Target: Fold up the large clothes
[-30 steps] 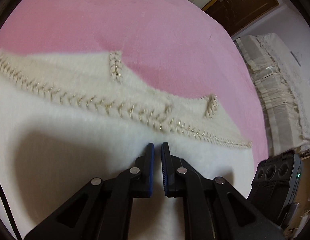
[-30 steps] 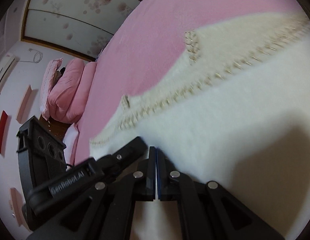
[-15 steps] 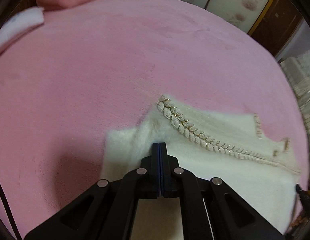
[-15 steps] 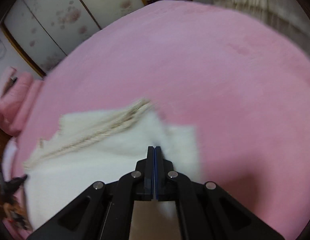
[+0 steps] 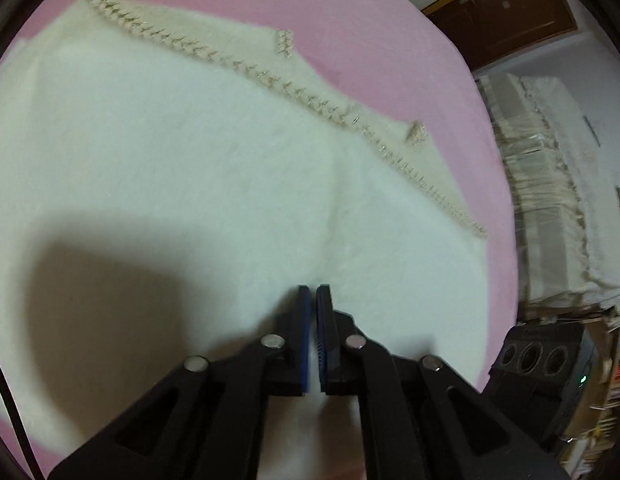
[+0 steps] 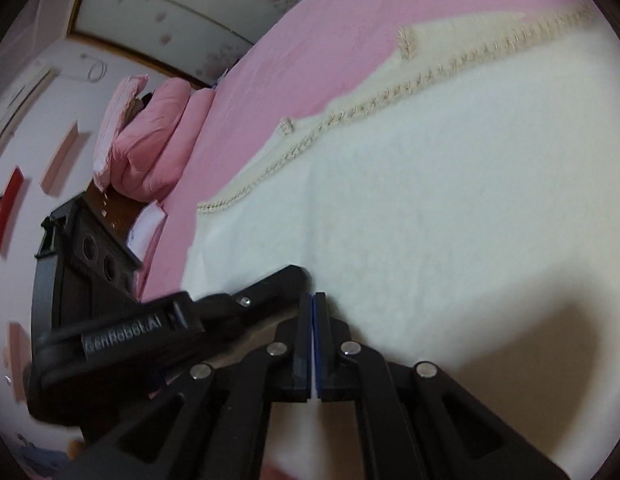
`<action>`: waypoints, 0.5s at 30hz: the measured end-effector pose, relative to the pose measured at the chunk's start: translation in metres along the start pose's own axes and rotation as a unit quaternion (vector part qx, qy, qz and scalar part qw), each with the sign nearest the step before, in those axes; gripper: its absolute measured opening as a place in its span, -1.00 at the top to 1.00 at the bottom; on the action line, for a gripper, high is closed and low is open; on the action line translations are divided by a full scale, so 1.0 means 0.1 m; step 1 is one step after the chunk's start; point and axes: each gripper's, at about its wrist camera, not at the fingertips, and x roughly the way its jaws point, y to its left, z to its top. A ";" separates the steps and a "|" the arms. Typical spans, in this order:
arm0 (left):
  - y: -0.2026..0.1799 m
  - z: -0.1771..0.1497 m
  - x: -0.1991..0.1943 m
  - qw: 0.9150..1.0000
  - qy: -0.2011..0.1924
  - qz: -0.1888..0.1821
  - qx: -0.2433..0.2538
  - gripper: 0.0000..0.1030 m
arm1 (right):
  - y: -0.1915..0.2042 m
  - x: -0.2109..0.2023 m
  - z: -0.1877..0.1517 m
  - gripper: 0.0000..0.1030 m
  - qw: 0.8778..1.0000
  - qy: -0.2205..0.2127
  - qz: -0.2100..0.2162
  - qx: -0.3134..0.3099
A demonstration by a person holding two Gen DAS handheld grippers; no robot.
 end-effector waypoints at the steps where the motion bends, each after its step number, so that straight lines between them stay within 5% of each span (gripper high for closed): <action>1: 0.06 -0.05 -0.01 1.000 0.000 -0.006 -0.002 0.98 | -0.06 0.02 -0.02 1.00 1.000 0.004 0.010 0.015; 5: 0.44 -0.02 -0.21 1.000 -0.015 0.010 -0.020 0.98 | -0.25 -0.01 0.04 1.00 1.000 0.023 0.016 0.002; 8: 0.62 0.06 -0.44 0.997 -0.042 0.048 0.037 0.98 | -0.51 -0.35 0.22 1.00 0.997 0.013 -0.052 -0.051; 9: 0.62 0.08 -0.44 0.995 -0.046 0.073 0.045 0.98 | -0.64 -0.49 0.32 1.00 0.997 0.007 -0.064 -0.046; 10: 0.73 0.14 -0.53 0.984 -0.056 0.158 0.056 0.98 | -0.77 -0.65 0.36 1.00 0.997 0.001 -0.072 -0.043; 11: 0.83 0.19 -0.59 0.977 -0.063 0.194 0.064 0.98 | -0.89 -0.81 0.41 1.00 0.992 -0.009 -0.115 -0.044; 12: 1.08 0.24 -0.72 0.974 -0.068 0.209 0.056 0.98 | -1.00 -0.98 0.44 1.00 0.986 -0.021 -0.158 -0.049; 14: 1.33 0.30 -0.86 0.984 -0.056 0.166 0.018 0.98 | -1.26 -1.28 0.51 1.00 0.982 -0.033 -0.188 -0.012; 15: 1.34 0.32 -0.90 0.970 -0.060 0.235 0.017 0.98 | -1.32 -1.36 0.53 1.00 0.978 -0.037 -0.204 -0.002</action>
